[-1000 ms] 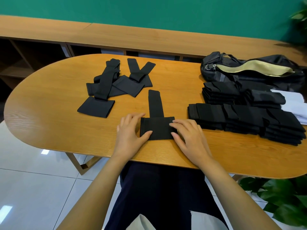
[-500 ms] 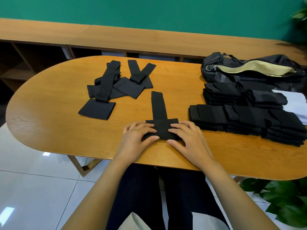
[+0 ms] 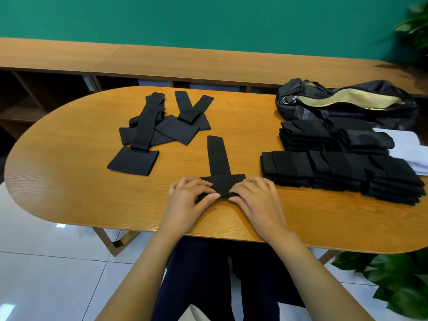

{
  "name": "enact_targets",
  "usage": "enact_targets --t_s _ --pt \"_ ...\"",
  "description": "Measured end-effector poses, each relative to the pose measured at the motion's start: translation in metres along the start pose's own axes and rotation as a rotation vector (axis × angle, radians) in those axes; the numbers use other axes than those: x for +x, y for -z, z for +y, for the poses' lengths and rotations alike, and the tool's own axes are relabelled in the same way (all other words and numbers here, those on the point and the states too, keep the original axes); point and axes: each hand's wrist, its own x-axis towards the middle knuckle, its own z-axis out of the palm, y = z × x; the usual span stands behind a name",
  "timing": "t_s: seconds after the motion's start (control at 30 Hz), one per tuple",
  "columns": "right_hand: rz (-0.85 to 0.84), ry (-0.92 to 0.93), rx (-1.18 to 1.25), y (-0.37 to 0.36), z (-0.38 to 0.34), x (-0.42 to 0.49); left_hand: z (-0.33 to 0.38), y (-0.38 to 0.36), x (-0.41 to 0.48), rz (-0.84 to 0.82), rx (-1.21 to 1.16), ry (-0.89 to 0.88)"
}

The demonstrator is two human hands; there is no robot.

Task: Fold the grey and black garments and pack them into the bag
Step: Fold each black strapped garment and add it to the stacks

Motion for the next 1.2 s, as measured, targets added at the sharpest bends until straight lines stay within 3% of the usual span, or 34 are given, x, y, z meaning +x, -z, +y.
enact_targets --t_s 0.3,0.53,0.77,1.2 --pt "0.06 0.038 0.143 0.0006 0.0004 -0.0017 -0.0018 0.0009 0.0011 -0.05 -0.087 0.002" --pt "-0.042 -0.033 0.282 0.0001 0.0058 -0.0011 -0.002 0.0011 0.0025 -0.032 -0.212 0.022" --pt "0.058 -0.115 0.33 0.0011 0.0041 -0.0039 0.0035 0.0054 0.0017 -0.03 -0.24 0.061" --pt "0.01 -0.259 0.412 0.0017 0.0046 -0.0031 0.0054 0.0056 0.0 -0.034 -0.318 0.224"
